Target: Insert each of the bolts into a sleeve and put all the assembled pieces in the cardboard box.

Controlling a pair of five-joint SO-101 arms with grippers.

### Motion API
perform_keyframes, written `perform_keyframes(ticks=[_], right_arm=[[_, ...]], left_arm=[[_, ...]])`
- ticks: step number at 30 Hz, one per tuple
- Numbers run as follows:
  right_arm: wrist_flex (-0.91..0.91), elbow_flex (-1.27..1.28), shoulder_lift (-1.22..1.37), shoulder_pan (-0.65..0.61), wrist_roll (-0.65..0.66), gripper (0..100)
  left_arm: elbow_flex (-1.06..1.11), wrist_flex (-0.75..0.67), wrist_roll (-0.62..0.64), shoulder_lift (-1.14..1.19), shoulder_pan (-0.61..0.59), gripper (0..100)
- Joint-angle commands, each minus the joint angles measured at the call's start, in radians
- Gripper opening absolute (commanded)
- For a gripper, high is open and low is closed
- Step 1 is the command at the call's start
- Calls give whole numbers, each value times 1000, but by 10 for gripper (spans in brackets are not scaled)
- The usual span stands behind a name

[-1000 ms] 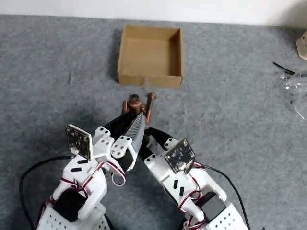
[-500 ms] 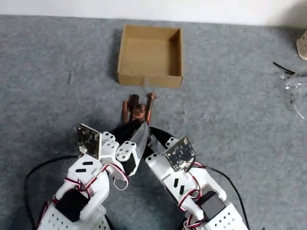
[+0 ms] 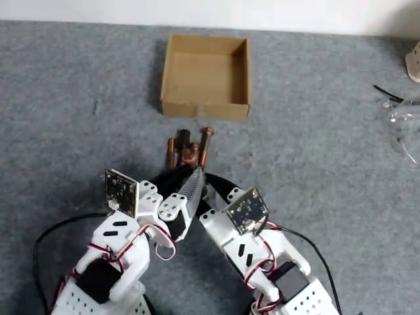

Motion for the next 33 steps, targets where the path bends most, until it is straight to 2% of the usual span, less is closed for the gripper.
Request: perform_keyframes(ticks=[1, 3, 5, 12, 17, 22, 27, 31, 33], right_arm=[[-38, -35, -21, 10, 11, 4], [-38, -33, -21, 10, 11, 4], [-38, -33, -21, 10, 11, 4], [-38, -33, -21, 8, 11, 4], [-38, -31, -21, 7, 11, 4], [-38, -31, -18, 7, 11, 4], [-39, -30, -18, 7, 11, 4], [-39, -30, -16, 8, 11, 4], [-39, -30, -12, 10, 11, 4]], left_arm=[[1, 6, 5, -15, 1, 304], [1, 8, 6, -15, 5, 384], [-7, 8, 38, -15, 4, 405], [-113, 103, 74, -15, -7, 361], [-174, 121, 75, -16, -102, 336], [-278, 187, 75, -16, -271, 276], [-315, 239, 75, -16, -452, 172], [-262, 235, 61, -13, -469, 56], [-243, 230, -41, -12, -441, 19]])
